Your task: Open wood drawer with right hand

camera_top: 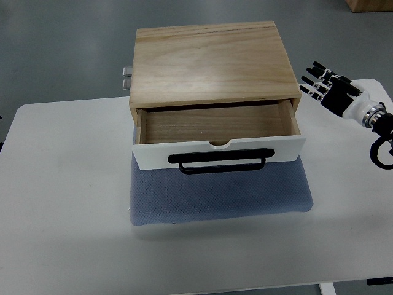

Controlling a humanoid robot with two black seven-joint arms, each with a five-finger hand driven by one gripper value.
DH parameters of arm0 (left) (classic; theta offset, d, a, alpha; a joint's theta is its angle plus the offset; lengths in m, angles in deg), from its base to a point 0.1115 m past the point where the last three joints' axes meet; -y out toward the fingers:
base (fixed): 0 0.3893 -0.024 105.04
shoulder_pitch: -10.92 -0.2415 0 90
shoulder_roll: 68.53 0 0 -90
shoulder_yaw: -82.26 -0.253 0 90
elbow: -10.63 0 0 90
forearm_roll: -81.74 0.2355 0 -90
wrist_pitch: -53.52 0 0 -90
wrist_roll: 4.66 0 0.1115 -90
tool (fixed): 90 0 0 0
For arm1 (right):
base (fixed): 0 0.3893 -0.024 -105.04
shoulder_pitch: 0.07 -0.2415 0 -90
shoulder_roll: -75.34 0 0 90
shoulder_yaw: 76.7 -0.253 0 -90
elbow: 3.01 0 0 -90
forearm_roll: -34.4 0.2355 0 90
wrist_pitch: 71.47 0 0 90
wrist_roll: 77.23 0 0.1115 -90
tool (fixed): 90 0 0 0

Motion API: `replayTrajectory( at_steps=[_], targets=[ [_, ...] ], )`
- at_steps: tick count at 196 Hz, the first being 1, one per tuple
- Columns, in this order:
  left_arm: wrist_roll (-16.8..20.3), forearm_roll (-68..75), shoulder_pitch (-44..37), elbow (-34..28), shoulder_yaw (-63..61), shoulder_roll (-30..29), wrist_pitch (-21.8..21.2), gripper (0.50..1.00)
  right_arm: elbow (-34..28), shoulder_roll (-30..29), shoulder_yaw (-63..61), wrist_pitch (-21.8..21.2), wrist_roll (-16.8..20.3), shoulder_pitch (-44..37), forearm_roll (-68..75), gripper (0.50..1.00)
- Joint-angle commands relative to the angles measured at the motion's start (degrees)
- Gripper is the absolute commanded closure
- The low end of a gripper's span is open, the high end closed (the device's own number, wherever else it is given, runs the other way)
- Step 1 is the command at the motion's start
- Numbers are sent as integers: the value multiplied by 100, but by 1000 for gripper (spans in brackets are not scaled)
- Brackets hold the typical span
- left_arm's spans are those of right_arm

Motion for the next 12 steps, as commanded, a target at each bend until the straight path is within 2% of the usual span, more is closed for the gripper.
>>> replayTrajectory(
  at_steps=[1, 12],
  targets=[
    [0, 1, -4, 0, 0, 0, 0, 500, 0, -62, 1, 37, 0, 10, -2, 546],
    [0, 1, -4, 0, 0, 0, 0, 500, 0, -70, 1, 37, 0, 54, -11, 546]
  ],
)
